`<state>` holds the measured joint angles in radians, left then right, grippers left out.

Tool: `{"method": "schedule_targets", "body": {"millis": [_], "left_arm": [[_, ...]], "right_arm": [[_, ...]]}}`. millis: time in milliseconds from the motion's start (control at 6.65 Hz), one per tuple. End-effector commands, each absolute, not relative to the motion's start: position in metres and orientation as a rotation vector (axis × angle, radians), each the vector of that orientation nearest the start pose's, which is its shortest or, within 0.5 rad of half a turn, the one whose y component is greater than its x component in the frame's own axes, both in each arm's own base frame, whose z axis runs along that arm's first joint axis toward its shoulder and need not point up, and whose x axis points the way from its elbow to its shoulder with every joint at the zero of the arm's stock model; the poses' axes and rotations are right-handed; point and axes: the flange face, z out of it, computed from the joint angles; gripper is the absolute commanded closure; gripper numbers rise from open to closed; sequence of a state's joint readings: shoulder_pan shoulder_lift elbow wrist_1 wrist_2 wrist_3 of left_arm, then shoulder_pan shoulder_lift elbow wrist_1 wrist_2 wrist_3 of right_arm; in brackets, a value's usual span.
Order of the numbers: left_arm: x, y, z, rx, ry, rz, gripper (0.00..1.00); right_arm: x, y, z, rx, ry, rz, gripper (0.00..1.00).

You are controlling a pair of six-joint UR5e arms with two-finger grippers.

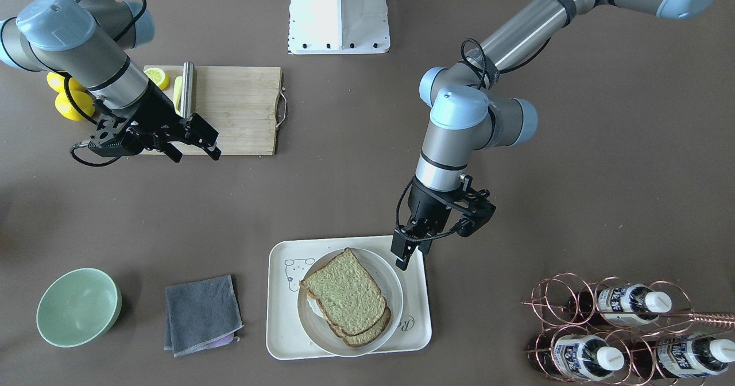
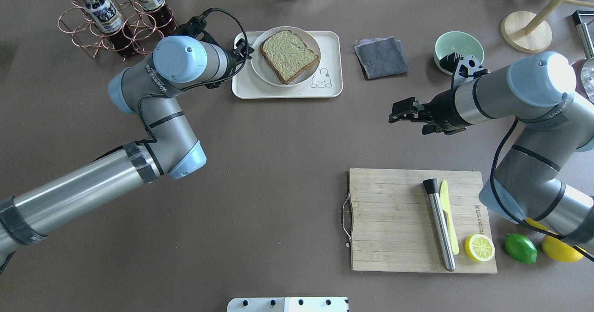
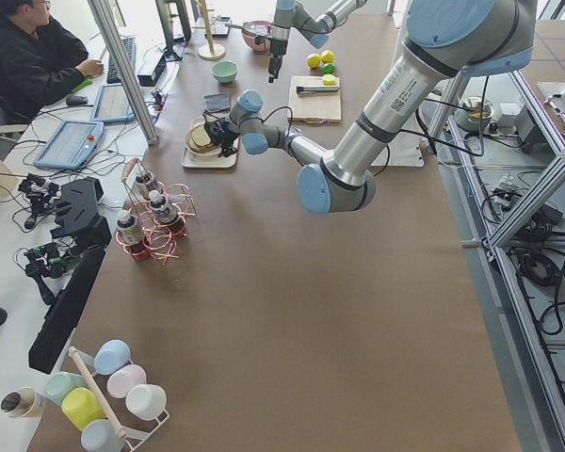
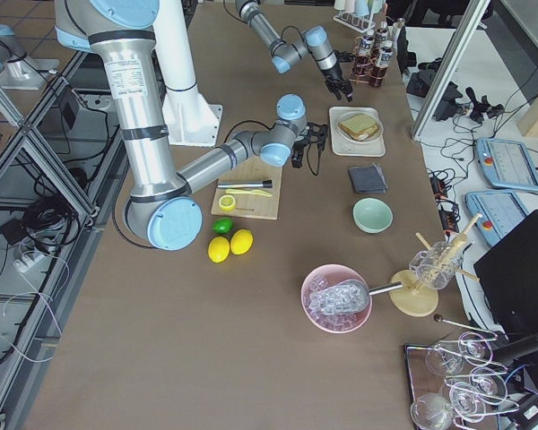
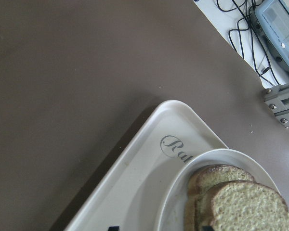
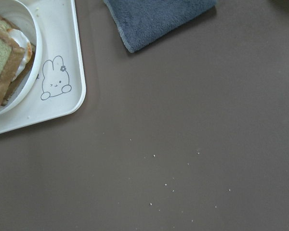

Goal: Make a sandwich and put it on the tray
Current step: 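Open the left gripper and draw it back from the plate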

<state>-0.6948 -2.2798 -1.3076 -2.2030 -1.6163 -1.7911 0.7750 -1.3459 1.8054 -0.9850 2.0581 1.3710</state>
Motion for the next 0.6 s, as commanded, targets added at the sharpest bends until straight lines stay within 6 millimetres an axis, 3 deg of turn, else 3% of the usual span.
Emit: {"method": "schedule_targets", "body": {"millis": [0,150,301,451], "left_arm": [[0.435,-0.549,0.27,0.254,0.961,-0.658,0.02],[0.391,-0.519,0.26,0.292,0.866,-0.552,0.02],[0.349,-0.507,0.265,0.31,0.79,-0.507,0.02],[0.317,-0.5,0.284,0.325,0.701,-0.439,0.02]], "right_arm": [[-0.327,-0.48,0.368,0.1,-1.055,0.261,0.01],[-0.294,-0.501,0.377,0.119,-0.972,0.239,0.01],[-0.253,-0.523,0.395,0.115,-0.874,0.2,0.01],[-0.214,-0.538,0.413,0.128,-0.783,0.14,0.01]]}}
